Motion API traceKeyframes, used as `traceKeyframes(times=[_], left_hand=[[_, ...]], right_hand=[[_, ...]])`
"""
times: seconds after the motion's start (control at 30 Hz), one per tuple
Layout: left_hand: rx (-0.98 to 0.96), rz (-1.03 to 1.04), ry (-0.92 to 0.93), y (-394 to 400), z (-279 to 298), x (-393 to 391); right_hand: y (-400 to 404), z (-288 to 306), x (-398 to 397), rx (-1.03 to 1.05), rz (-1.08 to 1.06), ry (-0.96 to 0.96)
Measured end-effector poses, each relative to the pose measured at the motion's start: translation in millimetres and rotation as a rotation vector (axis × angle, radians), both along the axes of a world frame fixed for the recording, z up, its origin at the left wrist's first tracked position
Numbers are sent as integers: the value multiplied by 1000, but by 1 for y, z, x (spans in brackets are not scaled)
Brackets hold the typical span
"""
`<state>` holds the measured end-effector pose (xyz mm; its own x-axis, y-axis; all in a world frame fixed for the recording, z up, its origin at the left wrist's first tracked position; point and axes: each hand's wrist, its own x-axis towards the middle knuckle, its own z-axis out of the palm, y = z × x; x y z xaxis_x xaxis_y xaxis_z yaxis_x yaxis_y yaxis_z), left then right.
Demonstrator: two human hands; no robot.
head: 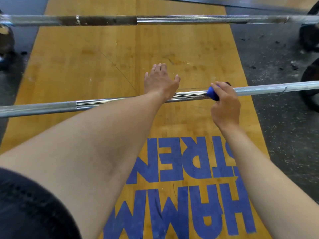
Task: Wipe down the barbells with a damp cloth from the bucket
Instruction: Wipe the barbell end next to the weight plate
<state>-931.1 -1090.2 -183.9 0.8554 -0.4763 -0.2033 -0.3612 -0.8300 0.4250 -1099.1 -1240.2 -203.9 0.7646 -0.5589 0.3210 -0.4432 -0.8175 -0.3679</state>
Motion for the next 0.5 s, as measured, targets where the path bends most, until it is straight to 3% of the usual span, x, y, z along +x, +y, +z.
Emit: traceKeyframes(times=[0.1, 0.27, 0.43, 0.5], left_hand=[[-11, -4, -7, -3, 2, 11], [-23, -4, -19, -9, 2, 25], [-26, -28, -26, -10, 3, 34], [-23, -33, -29, -11, 3, 36]], right_hand=[[-7, -1, 5, -47, 232, 52], [-24, 1, 20, 47, -183, -27], [-5, -3, 30, -102, 169, 39], [-18, -1, 29, -72, 91, 57]])
